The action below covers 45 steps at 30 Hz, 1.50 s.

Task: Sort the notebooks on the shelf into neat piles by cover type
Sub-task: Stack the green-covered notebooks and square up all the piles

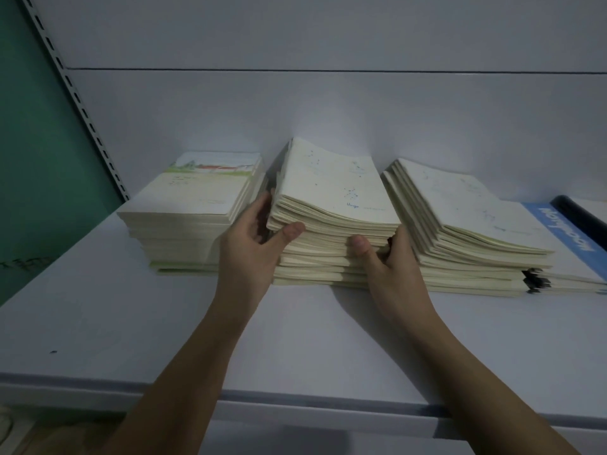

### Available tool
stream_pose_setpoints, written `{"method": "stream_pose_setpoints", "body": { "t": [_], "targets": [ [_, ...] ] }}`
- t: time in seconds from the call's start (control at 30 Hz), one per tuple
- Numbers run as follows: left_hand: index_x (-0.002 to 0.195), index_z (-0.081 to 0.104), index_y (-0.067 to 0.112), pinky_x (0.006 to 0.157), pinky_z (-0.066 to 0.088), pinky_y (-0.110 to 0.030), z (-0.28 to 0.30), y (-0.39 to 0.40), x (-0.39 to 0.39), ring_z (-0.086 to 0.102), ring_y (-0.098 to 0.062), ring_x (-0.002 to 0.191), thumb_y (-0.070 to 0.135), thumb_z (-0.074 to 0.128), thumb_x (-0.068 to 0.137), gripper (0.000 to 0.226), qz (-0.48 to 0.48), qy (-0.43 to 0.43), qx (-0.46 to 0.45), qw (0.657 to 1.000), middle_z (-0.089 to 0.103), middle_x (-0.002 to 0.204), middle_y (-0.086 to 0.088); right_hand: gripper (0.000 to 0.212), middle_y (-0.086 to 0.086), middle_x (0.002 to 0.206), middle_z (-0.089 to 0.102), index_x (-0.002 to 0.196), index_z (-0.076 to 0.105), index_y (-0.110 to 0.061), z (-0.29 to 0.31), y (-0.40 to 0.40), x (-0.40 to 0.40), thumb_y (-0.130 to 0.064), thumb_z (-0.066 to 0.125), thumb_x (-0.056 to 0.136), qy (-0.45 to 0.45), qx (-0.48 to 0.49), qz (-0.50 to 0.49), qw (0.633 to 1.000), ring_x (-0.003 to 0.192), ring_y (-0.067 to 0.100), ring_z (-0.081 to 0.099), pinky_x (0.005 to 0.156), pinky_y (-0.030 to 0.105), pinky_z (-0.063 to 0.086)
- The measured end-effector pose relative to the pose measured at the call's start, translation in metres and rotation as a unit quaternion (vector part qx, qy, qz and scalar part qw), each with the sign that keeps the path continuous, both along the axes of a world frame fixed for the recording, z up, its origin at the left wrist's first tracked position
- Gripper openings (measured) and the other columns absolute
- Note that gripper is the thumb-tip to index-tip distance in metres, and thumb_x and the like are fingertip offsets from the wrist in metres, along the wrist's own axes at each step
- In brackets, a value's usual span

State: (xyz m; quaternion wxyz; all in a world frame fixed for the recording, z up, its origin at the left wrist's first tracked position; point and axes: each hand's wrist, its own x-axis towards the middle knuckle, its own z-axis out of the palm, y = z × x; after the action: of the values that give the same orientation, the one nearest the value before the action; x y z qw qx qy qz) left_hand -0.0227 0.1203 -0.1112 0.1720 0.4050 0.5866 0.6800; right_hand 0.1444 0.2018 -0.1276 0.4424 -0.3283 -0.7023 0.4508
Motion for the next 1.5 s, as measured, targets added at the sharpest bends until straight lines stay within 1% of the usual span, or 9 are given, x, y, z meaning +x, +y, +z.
{"method": "stream_pose_setpoints", "body": {
  "t": [0.13,0.23,0.33,0.57,0.77,0.83,1.0,1.27,1.5],
  "targets": [
    [0.14,0.049,0.005,0.099,0.05,-0.029,0.0,-0.002,-0.001,0.062,-0.01,0.117,0.017,0.075,0.077,0.069,-0.017,0.011,-0.003,1.0,0.065,0.128,-0.002,0.043,-0.024,0.108,0.063,0.123,0.048,-0.029,-0.002,0.0,0.002,-0.034,0.07,0.086,-0.039,0.025,0.003,0.999,0.099,-0.009,0.058,0.083,0.015,0.046],
    [0.143,0.047,0.011,0.106,0.046,-0.038,0.0,-0.001,-0.007,0.057,-0.011,0.124,0.039,0.08,0.076,0.08,-0.027,0.057,-0.038,0.997,0.062,0.133,0.002,0.046,-0.022,0.11,0.063,0.122,0.048,-0.032,-0.004,0.003,0.002,-0.03,0.072,0.083,-0.043,0.033,-0.015,0.998,0.103,-0.003,0.059,0.089,0.025,0.048],
    [0.144,0.047,0.014,0.107,0.044,-0.039,0.002,-0.001,-0.01,0.056,-0.01,0.125,0.046,0.077,0.072,0.084,-0.034,0.07,-0.053,0.996,0.062,0.133,0.004,0.045,-0.025,0.111,0.061,0.122,0.046,-0.033,-0.002,0.004,0.004,-0.025,0.071,0.085,-0.044,0.041,-0.005,0.998,0.102,-0.006,0.058,0.088,0.021,0.047],
    [0.152,0.029,0.011,0.108,0.041,-0.025,0.002,-0.009,-0.012,0.053,-0.006,0.127,-0.009,0.068,0.082,0.082,-0.112,0.049,-0.072,0.99,0.056,0.139,0.002,0.044,-0.023,0.114,0.061,0.126,0.047,-0.026,0.001,-0.001,0.004,-0.019,0.069,0.088,-0.027,0.042,0.007,0.999,0.104,-0.009,0.056,0.086,0.009,0.044],
    [0.148,0.037,0.013,0.094,0.048,-0.015,0.004,-0.012,-0.009,0.059,-0.001,0.118,-0.011,0.067,0.081,0.077,-0.092,-0.002,-0.045,0.995,0.061,0.131,0.007,0.044,-0.024,0.116,0.058,0.125,0.045,-0.027,-0.002,-0.003,0.002,-0.021,0.068,0.088,-0.022,0.036,-0.004,0.999,0.105,-0.011,0.053,0.082,0.001,0.038],
    [0.142,0.043,0.018,0.088,0.049,-0.012,0.004,-0.01,-0.004,0.061,0.002,0.112,-0.009,0.07,0.078,0.075,-0.047,-0.023,-0.017,0.998,0.063,0.123,0.015,0.047,-0.023,0.118,0.058,0.127,0.044,-0.026,-0.002,-0.003,-0.002,-0.02,0.069,0.087,-0.01,0.027,-0.013,1.0,0.108,-0.01,0.052,0.089,0.007,0.039],
    [0.131,0.057,0.0,0.09,0.051,-0.018,0.0,-0.006,-0.003,0.065,-0.009,0.111,-0.003,0.074,0.077,0.057,0.02,-0.035,0.006,0.999,0.067,0.122,-0.006,0.048,-0.023,0.113,0.062,0.123,0.046,-0.029,0.0,-0.004,-0.005,-0.019,0.07,0.083,0.014,-0.006,-0.024,1.0,0.107,-0.003,0.057,0.097,0.03,0.045],
    [0.144,0.044,0.004,0.103,0.046,-0.027,-0.004,-0.013,-0.007,0.059,-0.01,0.12,-0.006,0.071,0.08,0.069,-0.055,-0.012,-0.034,0.998,0.06,0.135,-0.007,0.033,-0.017,0.105,0.066,0.118,0.05,-0.024,0.0,-0.004,0.001,-0.017,0.064,0.088,-0.016,0.001,-0.011,1.0,0.098,-0.002,0.059,0.092,0.03,0.047],
    [0.143,0.046,0.01,0.103,0.045,-0.024,-0.004,-0.02,-0.01,0.059,-0.008,0.121,-0.004,0.069,0.084,0.064,-0.099,0.037,-0.049,0.993,0.063,0.131,0.002,0.045,-0.017,0.117,0.062,0.128,0.045,-0.026,0.0,-0.004,0.004,-0.017,0.065,0.088,-0.043,0.023,0.013,0.999,0.109,-0.001,0.058,0.099,0.032,0.046]
  ]
}}
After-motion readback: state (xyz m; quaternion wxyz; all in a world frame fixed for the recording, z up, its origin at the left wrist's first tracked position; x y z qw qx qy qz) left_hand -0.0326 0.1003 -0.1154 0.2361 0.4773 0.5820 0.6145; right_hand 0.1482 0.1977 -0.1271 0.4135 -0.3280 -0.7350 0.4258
